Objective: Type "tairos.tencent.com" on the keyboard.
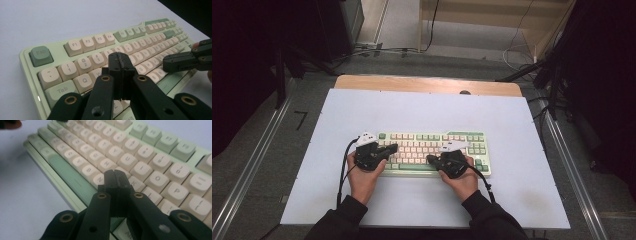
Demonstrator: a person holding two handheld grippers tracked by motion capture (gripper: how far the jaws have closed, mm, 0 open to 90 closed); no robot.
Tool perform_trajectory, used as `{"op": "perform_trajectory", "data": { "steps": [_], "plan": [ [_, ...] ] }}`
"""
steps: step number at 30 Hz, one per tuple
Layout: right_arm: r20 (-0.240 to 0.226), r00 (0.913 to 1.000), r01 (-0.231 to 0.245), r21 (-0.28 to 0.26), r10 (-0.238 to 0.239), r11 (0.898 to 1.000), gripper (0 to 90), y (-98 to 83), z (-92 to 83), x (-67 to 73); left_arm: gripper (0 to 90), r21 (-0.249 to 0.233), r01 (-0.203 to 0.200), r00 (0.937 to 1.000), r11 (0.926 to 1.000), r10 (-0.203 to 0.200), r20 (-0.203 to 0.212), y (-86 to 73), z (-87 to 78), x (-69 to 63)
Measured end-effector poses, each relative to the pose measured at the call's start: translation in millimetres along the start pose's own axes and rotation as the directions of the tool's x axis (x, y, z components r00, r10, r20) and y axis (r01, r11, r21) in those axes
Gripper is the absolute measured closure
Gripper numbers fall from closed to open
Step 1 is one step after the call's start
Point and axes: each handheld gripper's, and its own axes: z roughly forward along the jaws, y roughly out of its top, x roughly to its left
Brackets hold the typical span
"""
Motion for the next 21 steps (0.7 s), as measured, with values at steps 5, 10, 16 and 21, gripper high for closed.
{"op": "perform_trajectory", "data": {
  "steps": [5, 10, 16, 21],
  "plan": [
    [-0.004, 1.0, -0.002, -0.01, 0.002, 1.0, 88.2, 2.1, -4.1, 0.1, 90.0, -0.001, -0.002, 1.0, 1.0, 0.002, 0.0, 0.3, -0.8, 0.5],
    [-0.011, 0.9999, -0.011, -0.039, 0.011, 0.999, 88.2, 5.0, -12.5, -2.2, 90.0, -0.001, -0.004, 1.0, 1.0, 0.004, -0.001, 0.5, -1.3, 0.5],
    [-0.008, 0.9997, -0.021, -0.057, 0.021, 0.998, 88.2, 5.4, -19.6, -6.4, 90.0, -0.006, -0.003, 1.0, 1.0, 0.003, 0.003, 0.6, -2.0, 0.0],
    [-0.003, 0.9995, -0.032, -0.062, 0.032, 0.998, 88.0, 4.7, -23.3, -9.9, 90.0, -0.008, 0.002, 1.0, 1.0, -0.002, 0.002, 0.6, -2.8, 0.0]
  ]
}}
